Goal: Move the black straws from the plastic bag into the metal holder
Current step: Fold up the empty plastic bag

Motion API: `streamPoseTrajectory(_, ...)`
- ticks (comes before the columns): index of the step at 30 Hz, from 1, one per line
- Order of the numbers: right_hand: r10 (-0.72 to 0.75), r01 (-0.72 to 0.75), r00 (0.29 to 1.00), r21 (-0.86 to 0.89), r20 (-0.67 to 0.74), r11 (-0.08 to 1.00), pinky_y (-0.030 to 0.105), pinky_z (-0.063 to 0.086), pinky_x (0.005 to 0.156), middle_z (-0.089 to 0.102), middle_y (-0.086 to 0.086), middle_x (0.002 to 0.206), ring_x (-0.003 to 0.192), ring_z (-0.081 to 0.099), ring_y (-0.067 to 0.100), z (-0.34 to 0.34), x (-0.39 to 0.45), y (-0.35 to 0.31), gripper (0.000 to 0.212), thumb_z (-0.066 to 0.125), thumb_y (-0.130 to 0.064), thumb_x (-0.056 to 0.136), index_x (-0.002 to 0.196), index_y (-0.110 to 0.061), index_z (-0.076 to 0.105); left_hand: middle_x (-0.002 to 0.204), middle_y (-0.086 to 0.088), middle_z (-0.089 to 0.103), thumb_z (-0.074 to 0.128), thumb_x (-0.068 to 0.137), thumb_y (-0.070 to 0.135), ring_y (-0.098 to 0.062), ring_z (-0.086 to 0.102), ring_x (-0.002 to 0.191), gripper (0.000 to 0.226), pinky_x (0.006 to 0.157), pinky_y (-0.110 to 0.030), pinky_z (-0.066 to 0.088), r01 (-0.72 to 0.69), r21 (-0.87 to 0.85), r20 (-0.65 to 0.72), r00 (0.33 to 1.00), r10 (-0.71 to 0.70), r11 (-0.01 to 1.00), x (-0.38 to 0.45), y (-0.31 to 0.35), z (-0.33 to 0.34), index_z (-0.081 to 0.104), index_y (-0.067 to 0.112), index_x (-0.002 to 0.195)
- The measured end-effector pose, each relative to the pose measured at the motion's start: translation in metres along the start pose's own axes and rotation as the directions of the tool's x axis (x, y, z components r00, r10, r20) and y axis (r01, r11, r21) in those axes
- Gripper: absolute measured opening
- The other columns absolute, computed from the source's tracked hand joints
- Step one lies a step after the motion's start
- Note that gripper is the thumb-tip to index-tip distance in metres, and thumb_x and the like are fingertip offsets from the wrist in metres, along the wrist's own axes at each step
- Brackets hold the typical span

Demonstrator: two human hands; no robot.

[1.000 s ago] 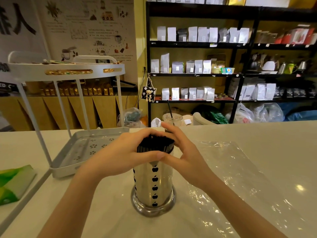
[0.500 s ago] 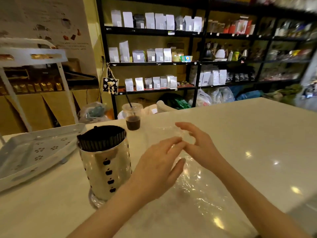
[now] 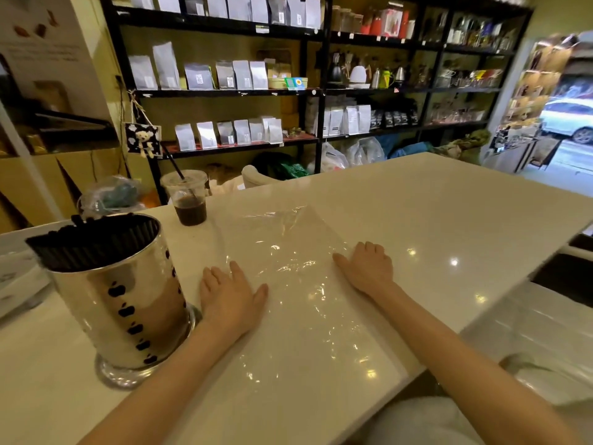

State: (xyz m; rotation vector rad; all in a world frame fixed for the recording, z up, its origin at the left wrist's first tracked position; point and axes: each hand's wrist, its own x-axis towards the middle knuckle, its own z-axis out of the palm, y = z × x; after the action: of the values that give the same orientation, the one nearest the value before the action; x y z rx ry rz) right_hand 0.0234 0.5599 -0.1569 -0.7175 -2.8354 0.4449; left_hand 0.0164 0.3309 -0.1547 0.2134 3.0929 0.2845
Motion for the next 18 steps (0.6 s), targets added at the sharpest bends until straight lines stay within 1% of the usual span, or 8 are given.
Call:
streamPoseTrajectory(3,0.004,-0.004,1.000,0.024,-0.010,1.000,0.042,0.032,0.097,0.052,0.014,0.124,0.118,0.040,0.033,0.003,0.001,-0.003,0.046,0.046,-0.043,0.085,0.112,-0.007,0.054,0.142,-0.024,0.032,0.035,0.087,0.049,-0.036,0.024,0.133,0.066,0.111,-0.046,0.019,-0.054,-0.086,-0.073,0.996,0.047,0.995,0.002,-0.002,0.002,0.022,0.008,0.137)
streamPoseTrajectory(5,0.021,-0.019,1.000,0.135,-0.016,0.991,0.041,0.034,0.096,0.054,0.013,0.123,0.118,0.043,0.033,0.000,0.001,-0.004,0.042,0.054,-0.037,0.082,0.115,-0.011,0.054,0.140,-0.016,0.037,0.047,0.085,0.040,-0.031,0.033,0.129,0.064,0.108,-0.042,0.025,-0.108,-0.278,-0.138,0.988,0.071,0.955,0.002,-0.002,0.000,0.024,0.011,0.138)
streamPoseTrajectory(7,0.046,-0.042,0.999,0.267,-0.007,0.963,0.039,0.039,0.093,0.058,0.011,0.119,0.115,0.048,0.032,-0.004,0.000,-0.004,0.043,0.063,-0.028,0.078,0.118,-0.014,0.052,0.142,-0.015,0.034,0.058,0.083,0.024,-0.028,0.043,0.121,0.067,0.101,-0.033,0.033,-0.142,-0.520,-0.188,0.981,0.049,0.842,0.000,-0.001,-0.006,0.023,0.016,0.140)
streamPoseTrajectory(9,0.073,-0.063,0.997,0.398,-0.010,0.915,0.040,0.045,0.089,0.062,0.009,0.108,0.106,0.055,0.030,-0.008,-0.002,-0.004,0.041,0.062,-0.016,0.078,0.117,-0.015,0.050,0.139,-0.013,0.036,0.060,0.081,0.010,-0.021,0.053,0.100,0.066,0.084,-0.025,0.040,-0.154,-0.710,-0.232,0.973,-0.021,0.687,-0.002,0.000,-0.012,0.029,0.023,0.138)
streamPoseTrajectory(12,0.142,-0.074,0.989,0.661,-0.049,0.747,0.040,0.050,0.074,0.059,0.004,0.080,0.081,0.061,0.028,-0.013,-0.007,-0.002,0.038,0.054,-0.006,0.079,0.116,-0.013,0.049,0.130,-0.012,0.048,0.063,0.079,0.005,-0.019,0.057,0.087,0.063,0.071,-0.026,0.048,-0.054,-0.925,-0.121,0.980,-0.156,0.376,-0.003,0.001,-0.015,0.038,0.030,0.132)
streamPoseTrajectory(14,0.179,-0.082,0.983,0.791,-0.036,0.606,0.033,0.047,0.062,0.057,0.006,0.070,0.064,0.056,0.023,-0.021,-0.008,0.002,0.040,0.054,-0.002,0.078,0.117,-0.011,0.047,0.117,-0.013,0.060,0.064,0.078,0.004,-0.018,0.061,0.083,0.055,0.064,-0.023,0.048,-0.014,-0.978,-0.053,0.981,-0.189,0.207,-0.003,-0.002,-0.019,0.047,0.027,0.126)
streamPoseTrajectory(17,0.171,-0.130,0.982,0.930,0.075,0.342,0.025,0.047,0.052,0.058,0.007,0.067,0.055,0.052,0.017,-0.040,-0.010,0.012,0.034,0.055,0.001,0.081,0.112,-0.014,0.051,0.108,-0.014,0.067,0.063,0.079,0.004,-0.016,0.064,0.086,0.038,0.072,-0.022,0.049,-0.044,-0.990,-0.070,0.977,-0.201,0.132,-0.001,-0.006,-0.030,0.059,0.019,0.114)
streamPoseTrajectory(18,0.149,-0.141,0.984,0.945,0.100,0.295,0.023,0.049,0.052,0.059,0.006,0.068,0.055,0.053,0.015,-0.049,-0.011,0.015,0.028,0.056,0.000,0.082,0.105,-0.016,0.056,0.108,-0.015,0.067,0.061,0.081,0.004,-0.015,0.064,0.087,0.032,0.076,-0.023,0.050,-0.060,-0.990,-0.084,0.976,-0.200,0.126,0.000,-0.007,-0.034,0.061,0.014,0.111)
